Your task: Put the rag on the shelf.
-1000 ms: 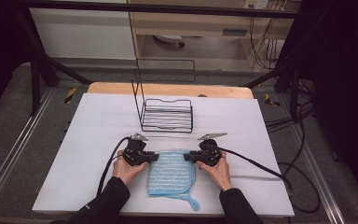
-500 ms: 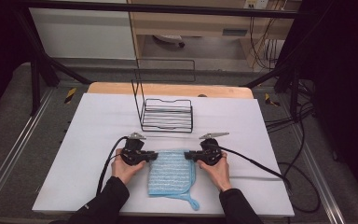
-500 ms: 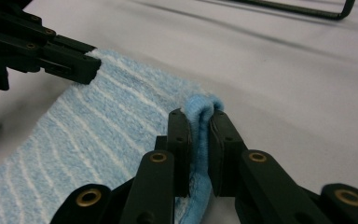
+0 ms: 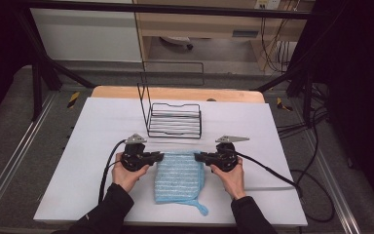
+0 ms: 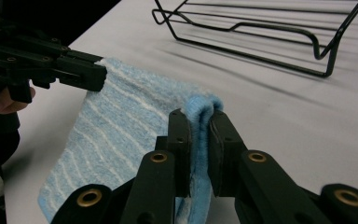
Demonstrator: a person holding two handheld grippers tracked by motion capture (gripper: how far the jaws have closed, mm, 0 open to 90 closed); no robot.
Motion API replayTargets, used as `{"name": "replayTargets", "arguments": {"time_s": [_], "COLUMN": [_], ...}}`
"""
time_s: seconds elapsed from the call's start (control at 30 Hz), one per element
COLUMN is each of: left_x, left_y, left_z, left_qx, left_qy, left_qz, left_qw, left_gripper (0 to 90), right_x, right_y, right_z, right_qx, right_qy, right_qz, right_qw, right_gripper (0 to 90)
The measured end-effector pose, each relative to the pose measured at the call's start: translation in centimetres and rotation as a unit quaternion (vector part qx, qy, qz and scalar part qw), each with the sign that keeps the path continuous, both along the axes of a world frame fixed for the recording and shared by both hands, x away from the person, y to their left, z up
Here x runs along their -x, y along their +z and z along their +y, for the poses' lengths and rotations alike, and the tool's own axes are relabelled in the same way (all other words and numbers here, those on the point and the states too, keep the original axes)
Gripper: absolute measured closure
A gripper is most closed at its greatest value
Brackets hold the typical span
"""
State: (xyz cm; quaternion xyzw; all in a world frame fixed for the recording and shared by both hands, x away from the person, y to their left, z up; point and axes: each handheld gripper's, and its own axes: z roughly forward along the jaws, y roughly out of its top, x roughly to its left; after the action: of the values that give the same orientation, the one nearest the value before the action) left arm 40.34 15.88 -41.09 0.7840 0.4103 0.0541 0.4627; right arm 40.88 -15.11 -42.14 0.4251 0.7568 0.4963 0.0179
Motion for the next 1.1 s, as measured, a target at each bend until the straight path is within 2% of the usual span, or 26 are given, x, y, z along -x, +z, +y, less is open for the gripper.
{"name": "replayTargets", "arguments": {"time_s": [0.23,0.4,0.53,0.63,1.1], "left_x": [0.5,0.9,1.3,1.5,2.6], "left_y": [0.9,1.9,2.8,3.0,5.4], "left_z": [0.0,0.2,0.2,0.2,0.3], "left_qx": [0.003,0.014,0.015,0.017,0.027], "left_qy": [0.002,0.002,0.001,0.001,-0.003], "left_qz": [-0.021,-0.034,-0.055,-0.060,-0.104], "left_qw": [0.9998,0.9993,0.9984,0.9981,0.9941], "left_gripper": [82.1,82.1,82.1,82.1,82.1], "right_x": [0.5,0.8,1.2,1.4,2.6], "right_y": [1.2,2.0,2.8,3.3,5.9], "right_z": [-0.1,0.0,-0.1,-0.2,-0.3], "right_qx": [-0.002,-0.004,-0.007,-0.009,-0.020], "right_qy": [0.000,-0.002,-0.003,-0.002,-0.006], "right_qz": [-0.028,-0.044,-0.062,-0.072,-0.123], "right_qw": [0.9996,0.9990,0.9980,0.9974,0.9922], "right_gripper": [81.5,81.5,81.5,81.5,81.6]}}
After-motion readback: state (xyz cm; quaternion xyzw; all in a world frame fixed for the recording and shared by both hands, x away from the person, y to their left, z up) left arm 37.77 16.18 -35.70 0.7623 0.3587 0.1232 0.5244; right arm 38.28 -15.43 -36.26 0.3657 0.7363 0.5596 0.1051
